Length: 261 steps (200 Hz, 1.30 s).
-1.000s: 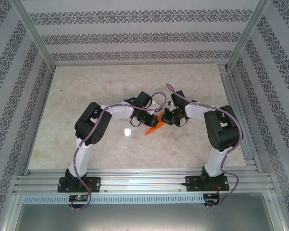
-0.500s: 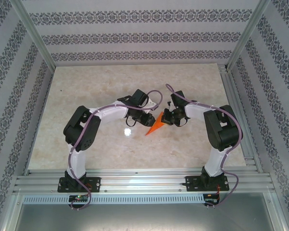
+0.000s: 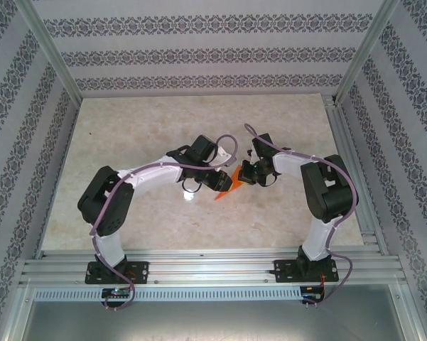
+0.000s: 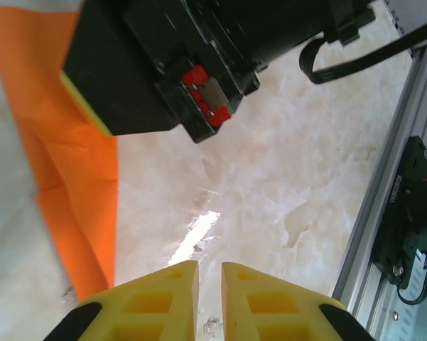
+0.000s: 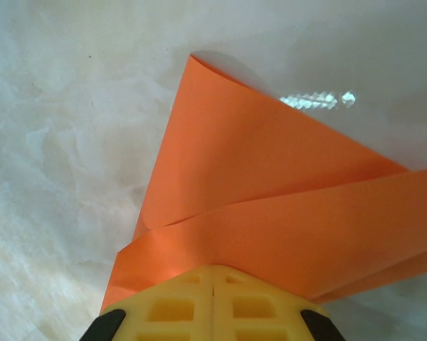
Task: Fold a paper plane with a square sheet of paper (fold left side to right side)
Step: Fold the wing for the fifth time at the center of the table.
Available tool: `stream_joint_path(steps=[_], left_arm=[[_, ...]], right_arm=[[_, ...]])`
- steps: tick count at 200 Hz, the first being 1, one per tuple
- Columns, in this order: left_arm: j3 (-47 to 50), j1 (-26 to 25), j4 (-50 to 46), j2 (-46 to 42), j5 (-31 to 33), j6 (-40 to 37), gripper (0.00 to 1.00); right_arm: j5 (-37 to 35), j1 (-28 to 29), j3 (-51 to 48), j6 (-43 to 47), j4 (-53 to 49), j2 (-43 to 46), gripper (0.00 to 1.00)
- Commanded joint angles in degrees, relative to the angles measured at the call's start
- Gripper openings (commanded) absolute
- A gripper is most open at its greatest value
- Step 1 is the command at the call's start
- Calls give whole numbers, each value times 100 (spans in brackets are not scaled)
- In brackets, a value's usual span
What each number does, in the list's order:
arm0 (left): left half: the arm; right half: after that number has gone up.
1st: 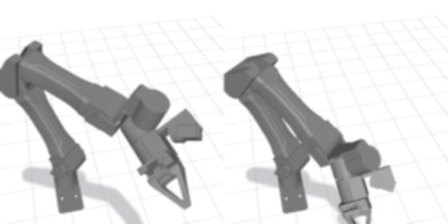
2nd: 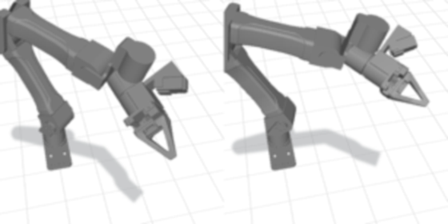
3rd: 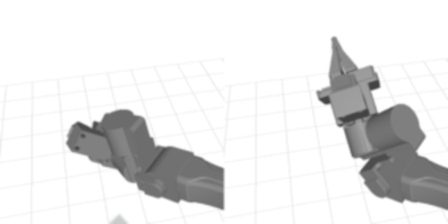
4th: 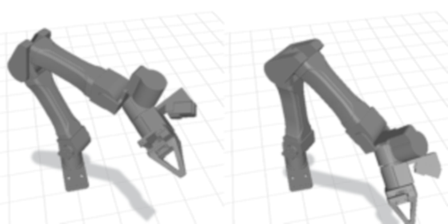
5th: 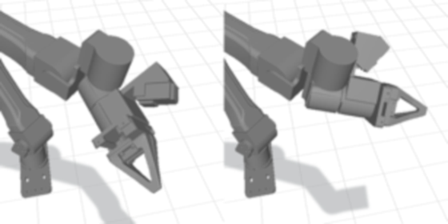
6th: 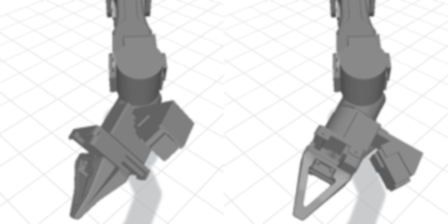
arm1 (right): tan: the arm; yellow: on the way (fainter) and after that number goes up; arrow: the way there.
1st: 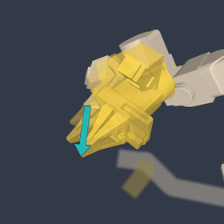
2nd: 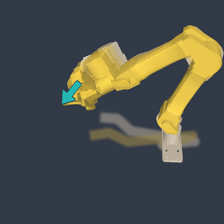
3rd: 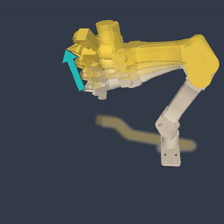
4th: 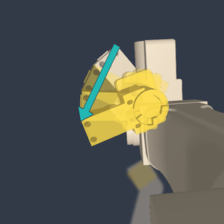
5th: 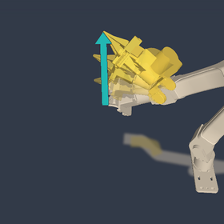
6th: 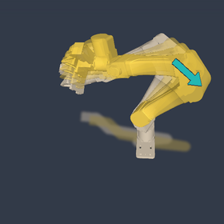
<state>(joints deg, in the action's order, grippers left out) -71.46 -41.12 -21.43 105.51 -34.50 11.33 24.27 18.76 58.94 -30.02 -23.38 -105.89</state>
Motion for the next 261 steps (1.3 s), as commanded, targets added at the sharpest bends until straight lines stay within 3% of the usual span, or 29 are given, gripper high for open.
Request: stream_joint_path(steps=[1,73,261], left_arm=[[-34,-75,428,326,-291,187,17],[-285,-23,236,874,148,27,17],[-57,94,385,1169,288,18,17]], right_arm=[[-371,40,-59,124,-282,-292,0],[-353,40,-50,146,-325,-318,0],[-388,44,-90,181,-325,-257,0]])
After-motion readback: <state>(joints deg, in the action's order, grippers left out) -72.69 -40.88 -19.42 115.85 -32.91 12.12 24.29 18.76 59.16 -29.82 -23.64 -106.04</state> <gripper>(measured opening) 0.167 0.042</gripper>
